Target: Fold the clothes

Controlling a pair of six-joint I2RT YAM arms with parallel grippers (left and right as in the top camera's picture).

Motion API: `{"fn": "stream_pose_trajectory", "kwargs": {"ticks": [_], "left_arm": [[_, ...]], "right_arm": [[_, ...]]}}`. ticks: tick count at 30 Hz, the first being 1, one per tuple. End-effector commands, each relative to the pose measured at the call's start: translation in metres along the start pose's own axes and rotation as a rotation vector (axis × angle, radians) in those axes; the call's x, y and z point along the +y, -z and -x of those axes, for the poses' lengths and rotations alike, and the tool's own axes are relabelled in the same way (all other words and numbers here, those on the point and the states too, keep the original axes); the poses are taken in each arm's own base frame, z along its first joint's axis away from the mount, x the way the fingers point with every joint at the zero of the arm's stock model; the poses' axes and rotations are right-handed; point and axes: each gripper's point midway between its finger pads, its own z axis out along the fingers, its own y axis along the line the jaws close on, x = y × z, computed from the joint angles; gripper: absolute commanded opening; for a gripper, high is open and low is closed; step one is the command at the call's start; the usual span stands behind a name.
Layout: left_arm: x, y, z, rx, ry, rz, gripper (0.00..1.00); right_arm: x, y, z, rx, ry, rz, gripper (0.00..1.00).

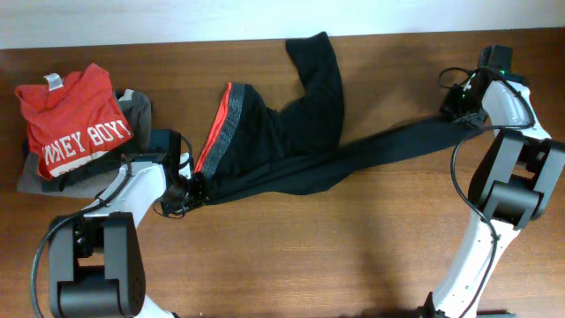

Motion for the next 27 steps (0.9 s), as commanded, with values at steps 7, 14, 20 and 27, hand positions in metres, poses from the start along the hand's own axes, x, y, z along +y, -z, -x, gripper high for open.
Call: {"fn": "stream_pose_trajectory", "kwargs": {"ticks": [7,14,20,27], "left_arm": [[0.018,-0.016,-0.019,0.075,0.032,0.063,0.22],[0.018,-0.016,-0.019,0.075,0.031,0.062,0.22],[0.018,-0.016,-0.018,0.072,0.031,0.062,0.22],[0.017,-0.017,-0.016,0.065,0.03,0.06,0.22]], "right_arm": [[-0.005,-0.009,-0.012,0.039,-0.013,-0.021,0.04],[0.007,0.04,0.027,-0.063,-0.004,0.003,0.04],[0.018,0.098,0.062,-0.151,-0.001,0.024,0.04],[0.024,0.155,0.094,-0.258,-0.002,0.047,0.04]]}}
